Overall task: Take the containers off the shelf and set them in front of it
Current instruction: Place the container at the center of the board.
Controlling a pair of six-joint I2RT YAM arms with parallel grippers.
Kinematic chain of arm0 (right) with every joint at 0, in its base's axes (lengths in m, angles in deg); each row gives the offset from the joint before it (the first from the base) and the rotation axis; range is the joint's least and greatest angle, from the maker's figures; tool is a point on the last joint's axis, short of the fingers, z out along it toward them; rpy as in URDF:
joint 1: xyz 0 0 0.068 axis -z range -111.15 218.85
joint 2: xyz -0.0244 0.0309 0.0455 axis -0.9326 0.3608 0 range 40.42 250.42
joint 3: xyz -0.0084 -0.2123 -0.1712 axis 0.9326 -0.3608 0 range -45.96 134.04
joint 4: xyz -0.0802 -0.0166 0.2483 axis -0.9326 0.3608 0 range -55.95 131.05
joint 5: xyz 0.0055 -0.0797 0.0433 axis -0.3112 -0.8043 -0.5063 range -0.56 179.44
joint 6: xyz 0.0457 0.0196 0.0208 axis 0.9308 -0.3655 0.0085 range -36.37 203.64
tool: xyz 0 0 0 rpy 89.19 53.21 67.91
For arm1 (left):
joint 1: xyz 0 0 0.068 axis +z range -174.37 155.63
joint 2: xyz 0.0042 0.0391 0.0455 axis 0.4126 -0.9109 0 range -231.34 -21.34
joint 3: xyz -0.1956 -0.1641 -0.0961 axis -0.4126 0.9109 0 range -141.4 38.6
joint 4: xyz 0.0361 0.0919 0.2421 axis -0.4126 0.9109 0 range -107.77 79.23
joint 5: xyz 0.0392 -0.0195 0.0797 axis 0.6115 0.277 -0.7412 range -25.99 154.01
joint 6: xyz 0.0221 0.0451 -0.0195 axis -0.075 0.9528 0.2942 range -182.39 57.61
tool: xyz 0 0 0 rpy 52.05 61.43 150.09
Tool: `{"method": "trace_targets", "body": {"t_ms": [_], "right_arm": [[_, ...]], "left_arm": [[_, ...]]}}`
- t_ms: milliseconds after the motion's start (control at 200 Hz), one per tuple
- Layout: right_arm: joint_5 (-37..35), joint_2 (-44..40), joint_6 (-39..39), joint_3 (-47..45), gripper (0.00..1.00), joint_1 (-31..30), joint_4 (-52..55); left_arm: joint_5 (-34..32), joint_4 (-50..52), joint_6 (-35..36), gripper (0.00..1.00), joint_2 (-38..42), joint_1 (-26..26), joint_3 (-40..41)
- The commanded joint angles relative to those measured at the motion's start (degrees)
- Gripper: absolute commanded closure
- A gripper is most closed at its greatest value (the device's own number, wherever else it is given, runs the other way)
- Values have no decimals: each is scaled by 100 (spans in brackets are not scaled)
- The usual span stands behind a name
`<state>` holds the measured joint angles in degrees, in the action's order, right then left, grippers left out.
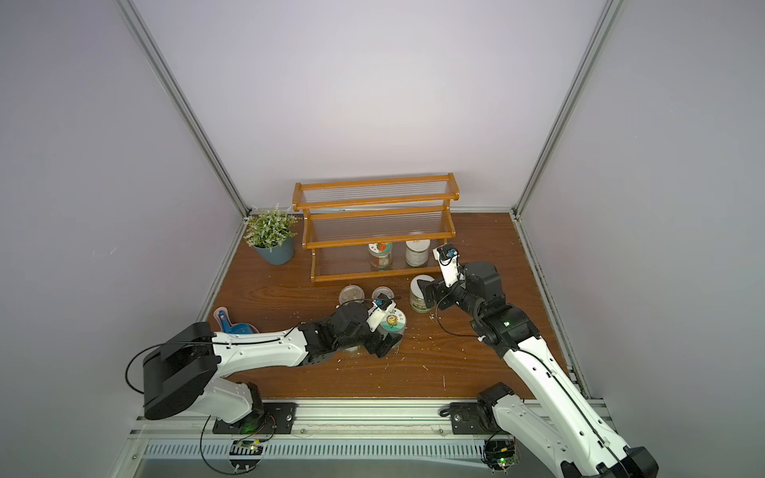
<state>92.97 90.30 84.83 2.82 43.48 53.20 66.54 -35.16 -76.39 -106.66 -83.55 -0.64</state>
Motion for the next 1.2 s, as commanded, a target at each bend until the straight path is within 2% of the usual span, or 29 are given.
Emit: {"method": "trace_targets", "body": {"t_ms": [0,315,575,1031,1196], "right_arm": [[144,-40,61,-17,1,31,-259],[224,-37,48,-86,1,67,-351],[275,-31,48,-100,1,93,-386],[439,-21,74,-153,1,102,-466],[490,-20,101,-179,1,94,-498]], "left_arm": [[61,59,131,7,-173,-55,-138],[-158,308,169,3,-164,-41,-49],[-435,757,369,6,19,-11,-133],[-446,872,372,8,372,3,11],[-445,913,430,13,392,3,-46]]}}
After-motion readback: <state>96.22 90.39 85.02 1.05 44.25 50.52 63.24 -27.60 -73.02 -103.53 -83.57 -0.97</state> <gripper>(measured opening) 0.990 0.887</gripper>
